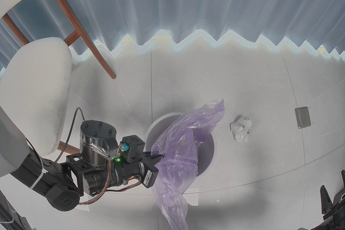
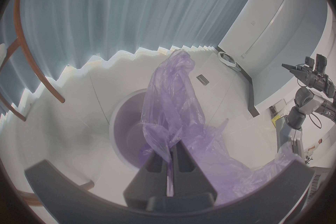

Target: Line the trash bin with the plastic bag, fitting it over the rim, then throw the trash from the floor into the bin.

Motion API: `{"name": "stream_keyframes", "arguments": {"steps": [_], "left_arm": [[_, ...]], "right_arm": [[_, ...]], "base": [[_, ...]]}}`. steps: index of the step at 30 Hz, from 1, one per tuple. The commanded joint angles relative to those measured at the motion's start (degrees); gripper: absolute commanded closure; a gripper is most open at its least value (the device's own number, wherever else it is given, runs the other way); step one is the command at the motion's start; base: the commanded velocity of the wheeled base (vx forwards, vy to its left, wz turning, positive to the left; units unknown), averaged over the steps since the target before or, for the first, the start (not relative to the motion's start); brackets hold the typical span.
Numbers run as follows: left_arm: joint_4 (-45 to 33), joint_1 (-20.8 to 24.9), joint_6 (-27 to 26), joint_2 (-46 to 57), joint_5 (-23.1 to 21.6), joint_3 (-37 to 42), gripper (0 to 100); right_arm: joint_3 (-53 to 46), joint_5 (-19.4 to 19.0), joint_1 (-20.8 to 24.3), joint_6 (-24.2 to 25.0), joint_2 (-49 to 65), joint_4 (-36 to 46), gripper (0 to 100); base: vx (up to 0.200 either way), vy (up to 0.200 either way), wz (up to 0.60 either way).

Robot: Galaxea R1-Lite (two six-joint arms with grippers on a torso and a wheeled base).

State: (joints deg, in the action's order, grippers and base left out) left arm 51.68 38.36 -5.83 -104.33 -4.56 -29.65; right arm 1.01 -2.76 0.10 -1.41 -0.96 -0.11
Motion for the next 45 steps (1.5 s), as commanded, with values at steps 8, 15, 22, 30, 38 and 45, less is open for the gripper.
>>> {"name": "stream_keyframes", "arguments": {"steps": [8, 15, 22, 30, 38, 45], "left_arm": [[1.0, 0.9, -0.4, 1.6, -0.5, -0.7, 100], [1.8, 1.3, -0.1, 0.5, -0.8, -3.0, 100], [1.8, 2.2, -0.7, -2.1, -0.8, -4.7, 100], [1.8, 4.5, -0.5, -2.6, -0.8, -5.3, 100], [1.8, 4.4, -0.5, -2.8, -0.8, -4.5, 100], [1.8, 5.1, -1.1, -1.9, -0.7, -4.3, 100]], "right_arm": [[-1.0, -0.4, 0.0, -1.2, 1.0, -0.2, 0], [-1.0, -0.4, 0.0, -3.1, 1.0, -0.2, 0], [-1.0, -0.5, 0.0, -3.9, 1.0, -0.2, 0], [-1.0, 0.3, 0.0, 1.4, 1.0, -11.4, 0], [-1.0, -0.1, 0.0, 0.5, 1.0, -10.1, 0], [1.1, -3.2, 0.1, 0.7, 0.5, -7.4, 0]], "base": [[0.000, 0.000, 0.00], [0.000, 0.000, 0.00], [0.000, 0.000, 0.00], [0.000, 0.000, 0.00], [0.000, 0.000, 0.00], [0.000, 0.000, 0.00]]}}
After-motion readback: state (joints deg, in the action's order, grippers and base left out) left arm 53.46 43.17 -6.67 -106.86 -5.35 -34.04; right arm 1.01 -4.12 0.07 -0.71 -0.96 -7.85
